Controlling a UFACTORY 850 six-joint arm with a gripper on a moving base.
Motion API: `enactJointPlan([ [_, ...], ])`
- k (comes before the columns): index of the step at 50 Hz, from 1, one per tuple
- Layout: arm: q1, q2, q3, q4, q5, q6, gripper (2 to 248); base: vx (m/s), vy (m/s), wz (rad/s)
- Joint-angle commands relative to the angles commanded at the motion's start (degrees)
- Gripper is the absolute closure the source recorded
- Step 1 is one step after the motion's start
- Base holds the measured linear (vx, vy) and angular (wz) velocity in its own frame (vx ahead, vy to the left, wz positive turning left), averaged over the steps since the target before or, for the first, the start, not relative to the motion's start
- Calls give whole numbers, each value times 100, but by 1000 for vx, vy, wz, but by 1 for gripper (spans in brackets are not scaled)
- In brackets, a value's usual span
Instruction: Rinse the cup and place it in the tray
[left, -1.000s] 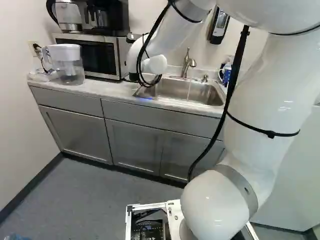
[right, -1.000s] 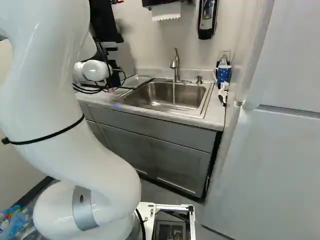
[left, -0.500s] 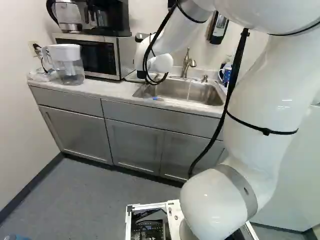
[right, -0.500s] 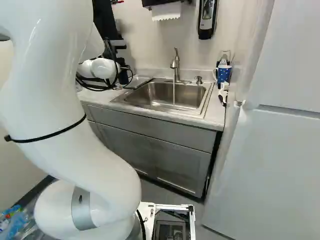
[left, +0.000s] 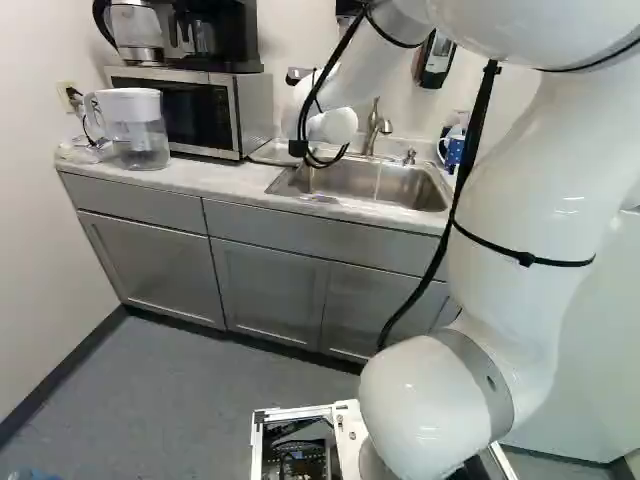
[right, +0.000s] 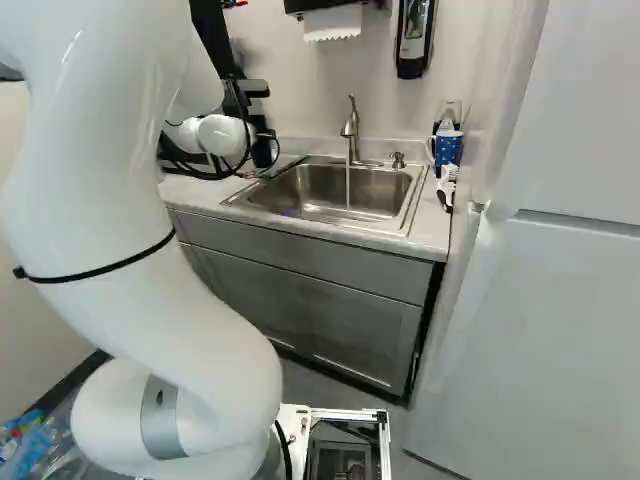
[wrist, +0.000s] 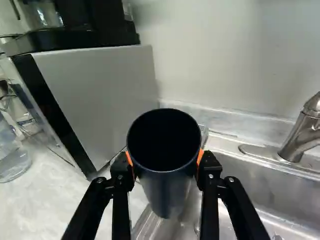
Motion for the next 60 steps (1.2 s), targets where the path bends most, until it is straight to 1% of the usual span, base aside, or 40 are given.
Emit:
enactJointPlan([
  [24, -386, -38, -40, 0, -435, 0, 124, 0, 0, 0],
  [51, -820, -95, -102, 22, -754, 0, 124, 0, 0, 0],
  [60, -963, -67, -70, 25, -778, 0, 124, 0, 0, 0],
])
